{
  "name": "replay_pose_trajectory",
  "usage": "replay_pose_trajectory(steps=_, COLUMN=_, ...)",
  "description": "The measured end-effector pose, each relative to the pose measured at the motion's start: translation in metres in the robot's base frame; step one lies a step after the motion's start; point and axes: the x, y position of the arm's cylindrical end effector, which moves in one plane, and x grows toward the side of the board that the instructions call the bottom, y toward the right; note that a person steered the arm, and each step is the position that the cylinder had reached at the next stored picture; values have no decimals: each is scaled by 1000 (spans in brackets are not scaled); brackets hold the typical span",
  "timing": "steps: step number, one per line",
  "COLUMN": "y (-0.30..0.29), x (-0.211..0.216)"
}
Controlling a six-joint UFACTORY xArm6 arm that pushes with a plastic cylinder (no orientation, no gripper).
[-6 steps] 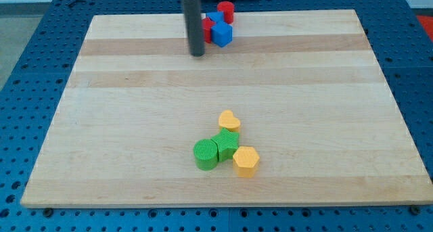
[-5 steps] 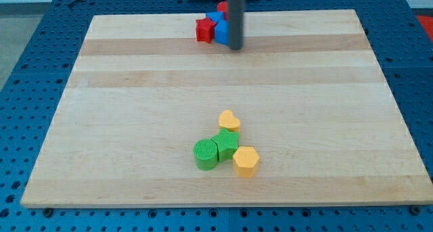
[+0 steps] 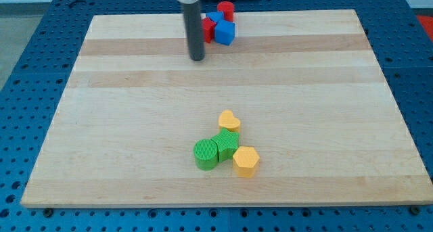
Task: Push the blue cube below the red star
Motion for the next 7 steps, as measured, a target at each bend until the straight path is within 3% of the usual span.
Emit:
replay_pose_trajectory(steps=1, y=130, x=-3)
replay_pose_trajectory(steps=2, y=186, x=-21)
replay_pose_trajectory(steps=3, y=187, x=-83)
replay_pose_trajectory(steps=4, y=173, x=-91)
replay_pose_trajectory(steps=5, y=140, x=-42)
replay_pose_trajectory(steps=7, y=136, x=-64)
